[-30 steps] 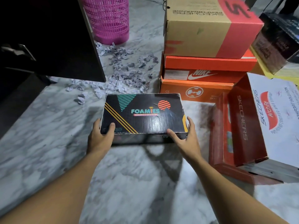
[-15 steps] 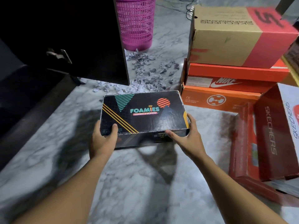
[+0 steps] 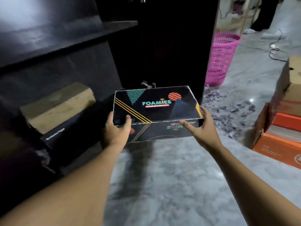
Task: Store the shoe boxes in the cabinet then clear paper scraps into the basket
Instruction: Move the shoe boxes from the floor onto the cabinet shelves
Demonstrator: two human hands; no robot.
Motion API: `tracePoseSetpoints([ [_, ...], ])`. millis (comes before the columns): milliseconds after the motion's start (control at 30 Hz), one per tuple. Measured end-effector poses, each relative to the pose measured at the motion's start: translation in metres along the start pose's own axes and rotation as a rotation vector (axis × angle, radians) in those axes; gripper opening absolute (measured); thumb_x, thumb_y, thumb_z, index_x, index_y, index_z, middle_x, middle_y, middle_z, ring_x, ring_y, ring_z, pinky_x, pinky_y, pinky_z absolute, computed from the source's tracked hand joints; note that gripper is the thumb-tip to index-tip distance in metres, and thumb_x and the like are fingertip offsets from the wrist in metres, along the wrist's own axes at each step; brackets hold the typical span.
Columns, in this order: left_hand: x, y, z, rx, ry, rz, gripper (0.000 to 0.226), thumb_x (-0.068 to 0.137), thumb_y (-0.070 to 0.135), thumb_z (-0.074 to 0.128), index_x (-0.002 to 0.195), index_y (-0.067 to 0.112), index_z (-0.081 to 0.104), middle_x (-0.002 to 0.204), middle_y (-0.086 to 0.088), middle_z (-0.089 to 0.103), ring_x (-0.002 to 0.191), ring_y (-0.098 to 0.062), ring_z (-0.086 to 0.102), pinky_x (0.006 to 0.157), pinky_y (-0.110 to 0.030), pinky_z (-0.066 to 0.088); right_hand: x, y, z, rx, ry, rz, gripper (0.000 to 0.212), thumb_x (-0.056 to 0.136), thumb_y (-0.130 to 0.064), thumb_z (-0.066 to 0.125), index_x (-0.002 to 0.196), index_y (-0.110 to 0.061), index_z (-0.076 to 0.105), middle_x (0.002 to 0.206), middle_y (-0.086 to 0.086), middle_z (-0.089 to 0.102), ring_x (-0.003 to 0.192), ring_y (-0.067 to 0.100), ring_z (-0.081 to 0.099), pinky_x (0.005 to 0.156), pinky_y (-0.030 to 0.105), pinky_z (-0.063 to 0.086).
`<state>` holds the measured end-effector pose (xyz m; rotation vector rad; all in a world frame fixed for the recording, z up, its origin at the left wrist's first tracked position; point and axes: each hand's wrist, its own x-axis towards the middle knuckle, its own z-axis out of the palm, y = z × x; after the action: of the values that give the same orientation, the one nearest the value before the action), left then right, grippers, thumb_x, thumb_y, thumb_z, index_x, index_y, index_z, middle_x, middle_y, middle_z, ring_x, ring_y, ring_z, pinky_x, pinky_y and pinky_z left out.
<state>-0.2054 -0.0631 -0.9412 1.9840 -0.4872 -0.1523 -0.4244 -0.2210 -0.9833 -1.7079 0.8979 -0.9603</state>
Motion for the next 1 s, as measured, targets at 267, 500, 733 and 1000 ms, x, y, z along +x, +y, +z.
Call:
tracePoseSetpoints([
  [267,0.079,0.051,-0.084,-0.207,0.394,-0.08,0.059,0.089,0.03,0.065,0.142,0.011,0.047,0.13,-0.01,0.059,0.113,-0.03,0.058,0.084,-0.02,0.046,0.113,-0.131,0.09,-0.137,-0.255,-0.188,0.108,0.068,-0.062,0.077,0.153,-0.022,0.024,0.157,-0.001,0.035,0.144,0.018,0.032,0.107,0.02,0.027],
  [500,0.121,0.038,-0.14,-0.122,0.646,-0.166,0.059,0.088,0.035,0.065,0.14,0.01,0.05,0.133,-0.017,0.058,0.125,-0.036,0.05,0.098,-0.038,0.042,0.162,-0.178,0.187,-0.06,-0.413,-0.279,0.105,0.069,-0.057,0.081,0.152,-0.023,0.026,0.156,-0.006,0.035,0.143,0.015,0.032,0.111,0.022,0.028],
  [733,0.152,0.006,-0.166,-0.059,0.769,-0.227,0.062,0.079,0.048,0.066,0.128,0.012,0.058,0.122,-0.019,0.063,0.111,-0.038,0.059,0.089,-0.042,0.051,0.183,-0.165,0.277,0.031,-0.487,-0.234,0.1,0.067,-0.051,0.086,0.144,-0.019,0.031,0.132,-0.001,0.051,0.12,0.018,0.051,0.104,0.031,0.044],
  [1000,0.169,-0.029,-0.183,0.258,0.683,-0.192,0.086,0.085,0.05,0.064,0.152,0.015,0.022,0.151,-0.017,0.033,0.128,-0.04,0.045,0.1,-0.044,0.043,0.179,-0.164,0.344,0.07,-0.525,-0.252,0.099,0.061,-0.061,0.085,0.137,-0.022,0.034,0.129,-0.001,0.046,0.121,0.016,0.048,0.108,0.037,0.042],
])
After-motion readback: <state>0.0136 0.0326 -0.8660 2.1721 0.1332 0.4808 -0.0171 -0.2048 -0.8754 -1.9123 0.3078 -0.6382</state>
